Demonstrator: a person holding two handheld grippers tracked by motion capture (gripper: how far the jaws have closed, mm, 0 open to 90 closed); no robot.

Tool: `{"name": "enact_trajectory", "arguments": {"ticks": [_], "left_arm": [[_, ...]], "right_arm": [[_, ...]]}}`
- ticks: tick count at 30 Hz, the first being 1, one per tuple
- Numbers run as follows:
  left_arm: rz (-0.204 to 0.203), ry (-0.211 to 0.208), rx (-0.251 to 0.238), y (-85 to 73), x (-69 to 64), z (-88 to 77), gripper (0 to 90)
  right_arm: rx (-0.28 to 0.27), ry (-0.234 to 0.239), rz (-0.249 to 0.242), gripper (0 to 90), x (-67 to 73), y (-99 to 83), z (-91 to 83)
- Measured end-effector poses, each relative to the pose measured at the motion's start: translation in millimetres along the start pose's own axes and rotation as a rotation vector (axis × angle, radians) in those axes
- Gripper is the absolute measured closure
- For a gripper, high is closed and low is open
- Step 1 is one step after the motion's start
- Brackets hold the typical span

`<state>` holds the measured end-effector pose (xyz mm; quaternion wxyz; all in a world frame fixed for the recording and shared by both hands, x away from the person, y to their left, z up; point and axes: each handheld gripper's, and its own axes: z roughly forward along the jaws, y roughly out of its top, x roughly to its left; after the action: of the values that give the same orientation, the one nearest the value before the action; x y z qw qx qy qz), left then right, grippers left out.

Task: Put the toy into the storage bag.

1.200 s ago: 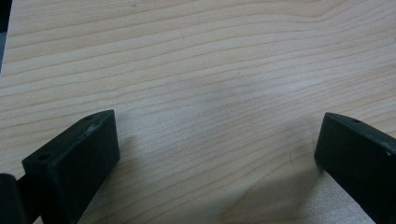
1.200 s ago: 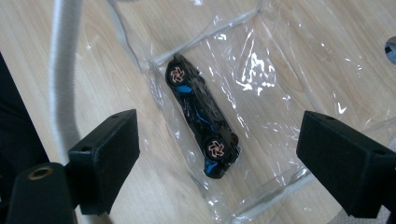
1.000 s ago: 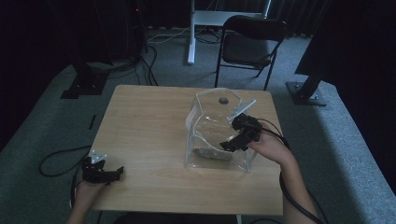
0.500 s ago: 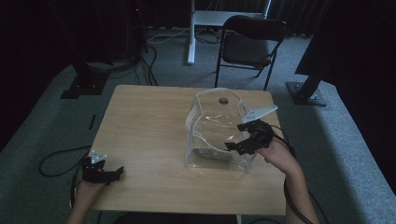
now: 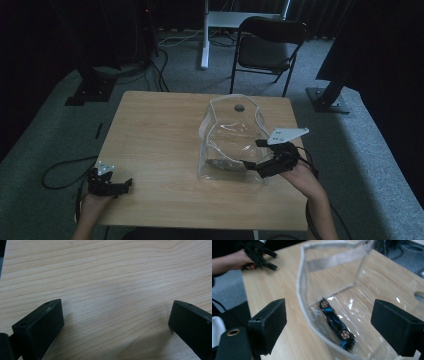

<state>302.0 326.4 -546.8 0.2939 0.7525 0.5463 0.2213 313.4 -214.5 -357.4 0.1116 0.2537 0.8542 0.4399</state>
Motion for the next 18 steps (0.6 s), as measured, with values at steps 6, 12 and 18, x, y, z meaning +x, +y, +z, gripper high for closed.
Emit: {"name": "enact_trajectory", "arguments": {"ticks": [6,12,18], "left_arm": [[0.0,0.0,-0.001,0.0,0.0,0.0,0.3],[0.0,0.0,0.0,0.0,0.0,0.0,0.4],[0.0,0.0,0.0,0.0,0.0,0.0,0.3]], "right_arm": [[-0.075,0.046,-0.023,12.4,12.1,-0.4,-8.5],[-0.126,0.092,-0.056,12.4,26.6,-2.6,-13.9],[-0.137,0.138,-0.081,12.9,36.7,-10.4,-9.7]]}}
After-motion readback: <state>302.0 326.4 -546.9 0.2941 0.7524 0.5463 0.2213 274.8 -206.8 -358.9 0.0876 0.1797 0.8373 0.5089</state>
